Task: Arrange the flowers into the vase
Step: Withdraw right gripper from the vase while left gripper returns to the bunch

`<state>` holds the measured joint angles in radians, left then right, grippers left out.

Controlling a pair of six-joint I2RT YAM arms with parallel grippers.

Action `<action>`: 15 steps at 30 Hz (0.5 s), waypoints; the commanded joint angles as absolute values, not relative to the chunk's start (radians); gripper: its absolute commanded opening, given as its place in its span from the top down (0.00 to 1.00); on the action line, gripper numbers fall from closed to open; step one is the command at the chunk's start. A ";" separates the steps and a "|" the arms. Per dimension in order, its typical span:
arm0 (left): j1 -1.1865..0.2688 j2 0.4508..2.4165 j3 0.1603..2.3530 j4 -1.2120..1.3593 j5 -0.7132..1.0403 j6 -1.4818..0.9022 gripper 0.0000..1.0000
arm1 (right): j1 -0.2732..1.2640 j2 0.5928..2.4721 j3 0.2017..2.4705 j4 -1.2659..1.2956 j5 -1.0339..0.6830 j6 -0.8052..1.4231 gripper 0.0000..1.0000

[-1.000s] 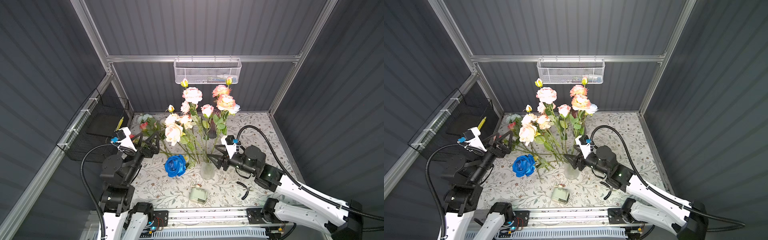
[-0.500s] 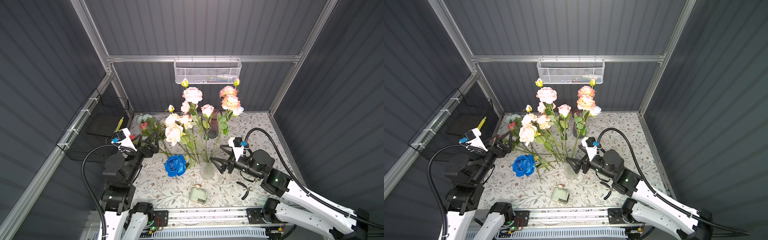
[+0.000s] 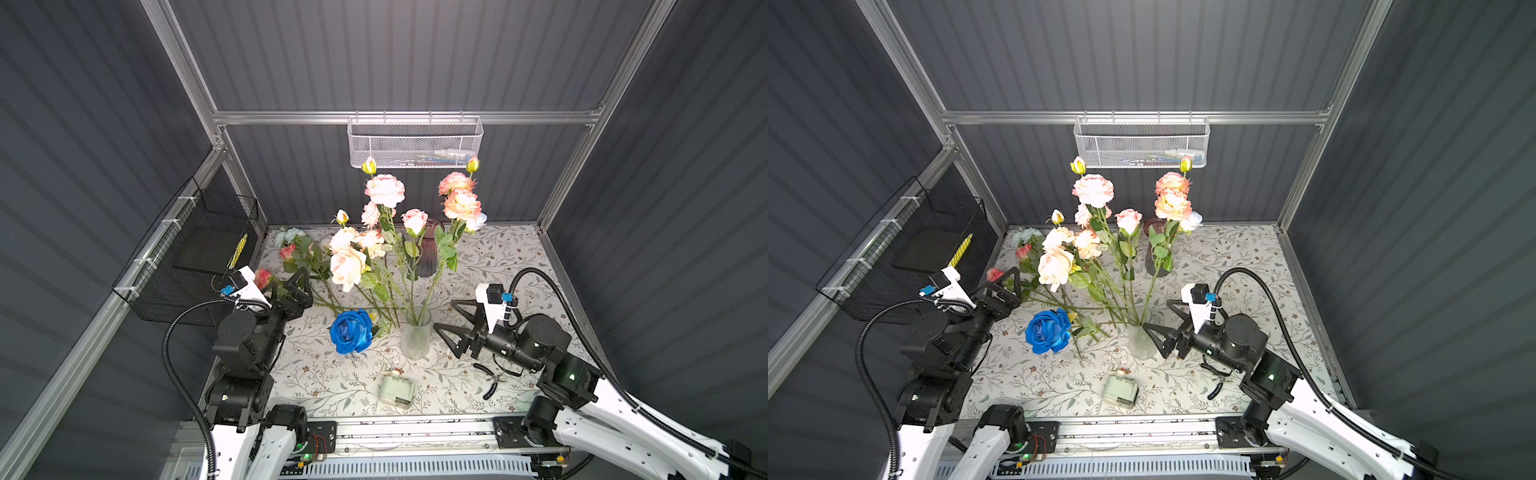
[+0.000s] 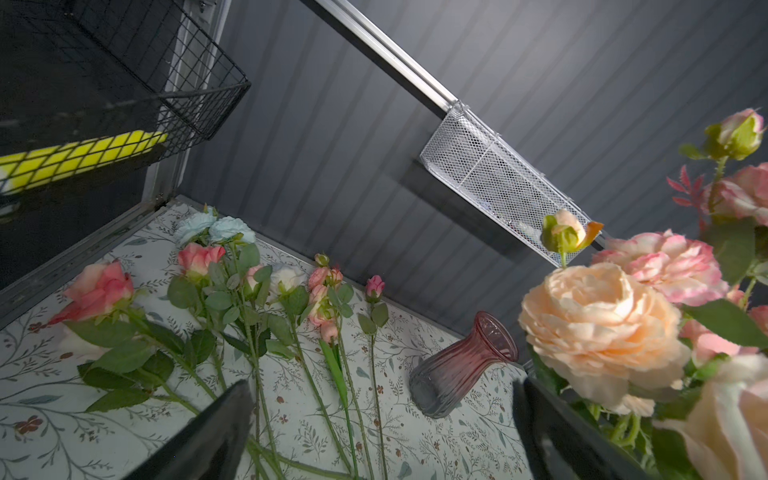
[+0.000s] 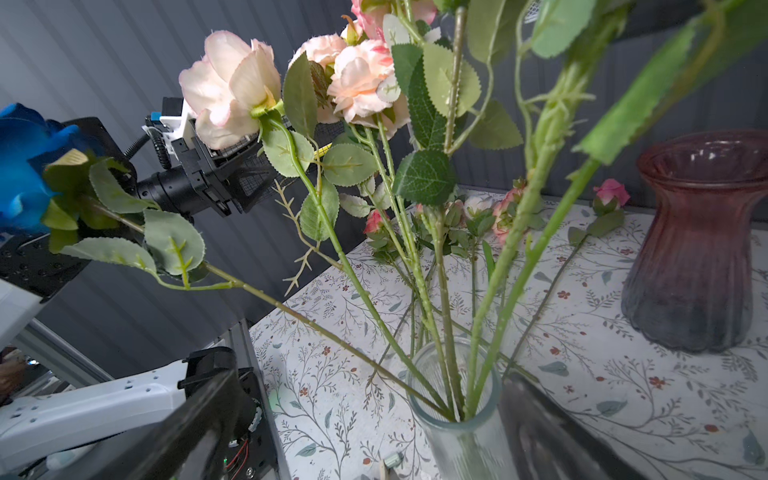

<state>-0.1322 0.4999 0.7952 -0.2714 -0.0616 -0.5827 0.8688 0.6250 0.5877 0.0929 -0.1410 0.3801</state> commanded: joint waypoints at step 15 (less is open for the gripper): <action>-0.138 0.834 0.623 -0.224 0.043 -0.758 0.37 | 0.870 0.445 0.438 -0.061 -0.055 0.478 0.14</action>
<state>-0.1322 0.7593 0.6537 -0.2794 -0.0166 -0.7189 0.8684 0.4595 0.4557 -0.0242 -0.0875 0.4717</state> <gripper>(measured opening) 0.641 0.869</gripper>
